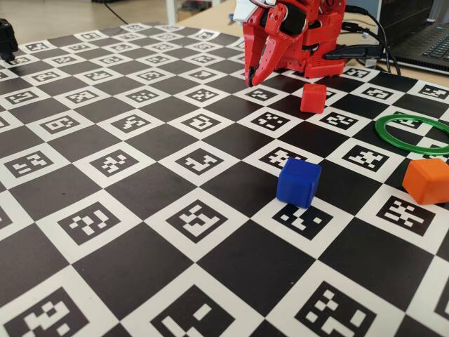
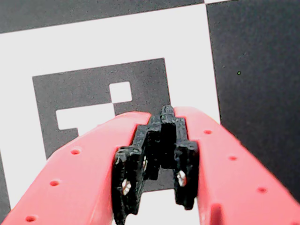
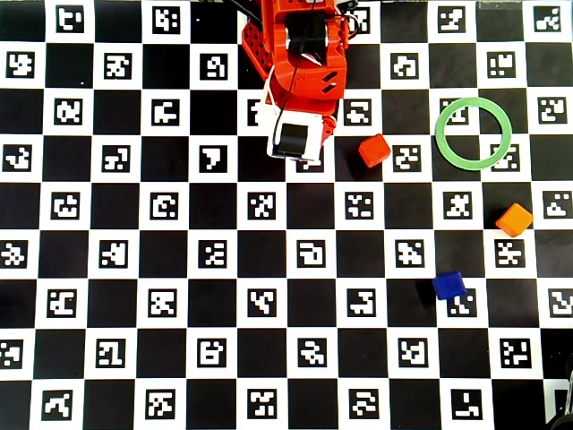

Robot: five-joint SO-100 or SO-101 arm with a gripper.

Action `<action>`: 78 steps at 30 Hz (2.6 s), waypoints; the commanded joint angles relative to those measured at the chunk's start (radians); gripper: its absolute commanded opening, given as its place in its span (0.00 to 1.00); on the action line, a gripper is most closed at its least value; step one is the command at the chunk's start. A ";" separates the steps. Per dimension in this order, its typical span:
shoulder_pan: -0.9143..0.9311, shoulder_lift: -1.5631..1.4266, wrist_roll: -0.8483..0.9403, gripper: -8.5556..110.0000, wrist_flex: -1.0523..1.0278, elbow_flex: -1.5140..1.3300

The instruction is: Grab the red cube then put it in the green circle then put the blue cube on top and finally the orange cube on top

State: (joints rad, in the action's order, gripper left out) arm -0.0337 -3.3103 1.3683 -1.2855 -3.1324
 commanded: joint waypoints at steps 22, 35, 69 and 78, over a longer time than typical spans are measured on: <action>-0.011 -0.049 0.008 0.02 -0.051 -0.054; -0.011 -0.049 0.008 0.02 -0.051 -0.054; -0.018 0.051 -0.063 0.02 0.158 -0.029; -0.064 0.391 -0.385 0.02 0.189 0.371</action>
State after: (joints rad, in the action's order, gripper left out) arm -0.0859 -3.0311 1.1121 -1.1060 -2.9897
